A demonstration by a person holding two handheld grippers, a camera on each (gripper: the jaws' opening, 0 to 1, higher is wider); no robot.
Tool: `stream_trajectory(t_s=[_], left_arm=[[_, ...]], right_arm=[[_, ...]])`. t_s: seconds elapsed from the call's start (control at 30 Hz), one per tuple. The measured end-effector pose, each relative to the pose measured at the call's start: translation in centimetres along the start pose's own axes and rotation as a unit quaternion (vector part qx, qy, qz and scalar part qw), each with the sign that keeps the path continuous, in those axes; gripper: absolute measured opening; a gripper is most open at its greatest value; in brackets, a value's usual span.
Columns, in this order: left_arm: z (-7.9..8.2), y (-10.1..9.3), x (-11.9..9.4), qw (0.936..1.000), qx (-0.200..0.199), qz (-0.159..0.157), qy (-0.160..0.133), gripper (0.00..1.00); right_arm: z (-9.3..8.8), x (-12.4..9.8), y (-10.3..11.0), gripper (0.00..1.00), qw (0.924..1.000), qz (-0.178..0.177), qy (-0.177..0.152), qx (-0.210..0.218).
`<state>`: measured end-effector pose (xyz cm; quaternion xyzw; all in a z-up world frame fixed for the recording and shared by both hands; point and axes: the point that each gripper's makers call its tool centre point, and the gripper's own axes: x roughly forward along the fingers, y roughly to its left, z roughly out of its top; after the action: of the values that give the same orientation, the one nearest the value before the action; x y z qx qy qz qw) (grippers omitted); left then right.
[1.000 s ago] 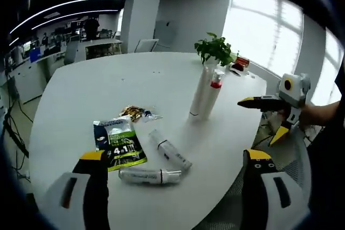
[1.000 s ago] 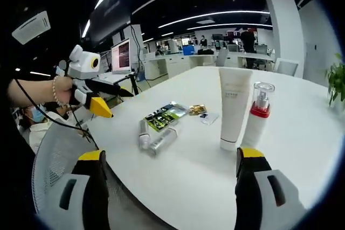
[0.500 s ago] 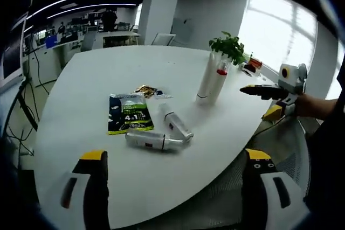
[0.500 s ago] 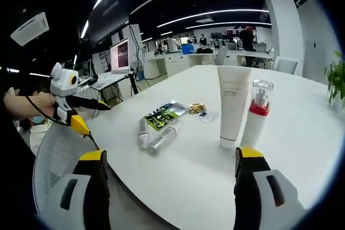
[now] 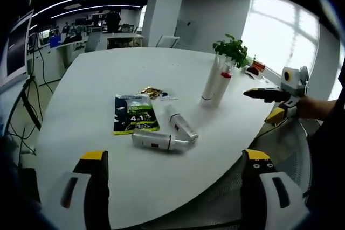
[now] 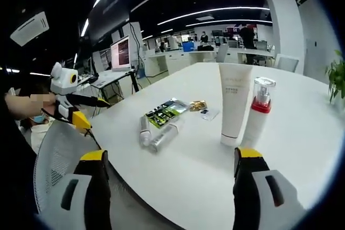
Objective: Arrange the skincare products in the storage area until every visible bottle or jar stands upright without overlapping.
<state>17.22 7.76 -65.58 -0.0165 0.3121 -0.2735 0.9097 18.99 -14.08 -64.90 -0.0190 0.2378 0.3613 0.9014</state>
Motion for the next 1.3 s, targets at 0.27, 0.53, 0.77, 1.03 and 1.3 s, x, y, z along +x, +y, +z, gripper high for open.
stream_trajectory(t_s=[0.27, 0.53, 0.77, 1.03, 1.3], left_arm=[[0.0, -0.4, 0.5, 0.9991, 0.034, -0.013, 0.020, 0.93], [0.5, 0.2, 2.2, 0.9922, 0.108, -0.035, 0.050, 0.91], [0.8, 1.5, 3.9, 0.9805, 0.168, -0.050, 0.089, 0.82], [1.3, 2.3, 5.7, 0.9617, 0.238, -0.078, 0.111, 0.72], [0.8, 2.4, 7.8, 0.9382, 0.299, -0.103, 0.141, 0.47]], right_arm=[[0.0, -0.5, 0.1, 0.95, 1.0000, -0.004, 0.003, 0.003], [0.0, -0.7, -0.2, 0.95, 0.9999, -0.008, 0.000, 0.005], [-0.1, -0.8, -0.4, 0.94, 0.9999, -0.014, -0.001, 0.005], [-0.1, -0.7, -0.6, 0.94, 0.9998, -0.019, -0.002, 0.006], [-0.3, -0.5, -0.7, 0.93, 0.9998, -0.021, 0.006, -0.001]])
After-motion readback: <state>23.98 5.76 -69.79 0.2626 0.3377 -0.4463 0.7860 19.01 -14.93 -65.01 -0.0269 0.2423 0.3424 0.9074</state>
